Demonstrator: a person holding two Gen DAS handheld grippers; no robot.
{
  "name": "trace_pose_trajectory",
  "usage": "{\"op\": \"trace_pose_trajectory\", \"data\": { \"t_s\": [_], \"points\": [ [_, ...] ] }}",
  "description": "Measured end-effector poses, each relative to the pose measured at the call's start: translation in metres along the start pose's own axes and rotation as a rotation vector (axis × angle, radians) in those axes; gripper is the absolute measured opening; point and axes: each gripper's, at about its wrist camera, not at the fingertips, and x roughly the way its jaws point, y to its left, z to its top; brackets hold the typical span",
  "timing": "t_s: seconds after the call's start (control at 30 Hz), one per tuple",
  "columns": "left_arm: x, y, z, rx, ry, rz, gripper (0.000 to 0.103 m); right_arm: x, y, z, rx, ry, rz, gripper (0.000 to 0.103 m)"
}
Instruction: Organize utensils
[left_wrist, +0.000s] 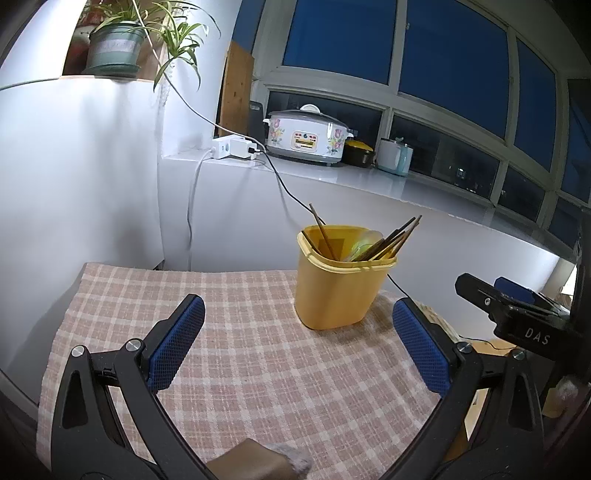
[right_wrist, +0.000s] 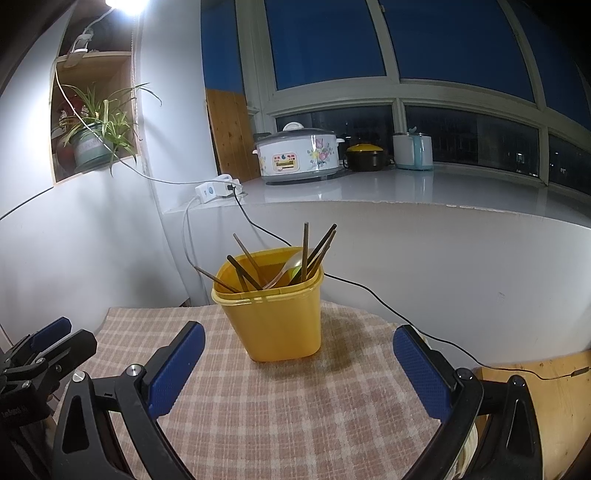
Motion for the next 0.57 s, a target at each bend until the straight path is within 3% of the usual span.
{"op": "trace_pose_trajectory", "data": {
  "t_s": [0.2, 0.47, 0.57],
  "points": [
    [0.002, 0.006, 0.000, -0.046, 0.004, -0.025, 0.103, 0.000, 0.003, -0.001, -0.003, 0.004, -0.003, 0.103],
    [0.011, 0.020, 0.000, -0.195, 0.072, -0.190, 0.103, 0.002, 0.005, -0.004, -0.005, 0.013, 0.005, 0.103],
    [0.010, 0.018, -0.001, -0.187, 0.062, -0.178, 0.103, 0.002, 0.006, -0.004, -0.006, 0.013, 0.009, 0.103]
  ]
}}
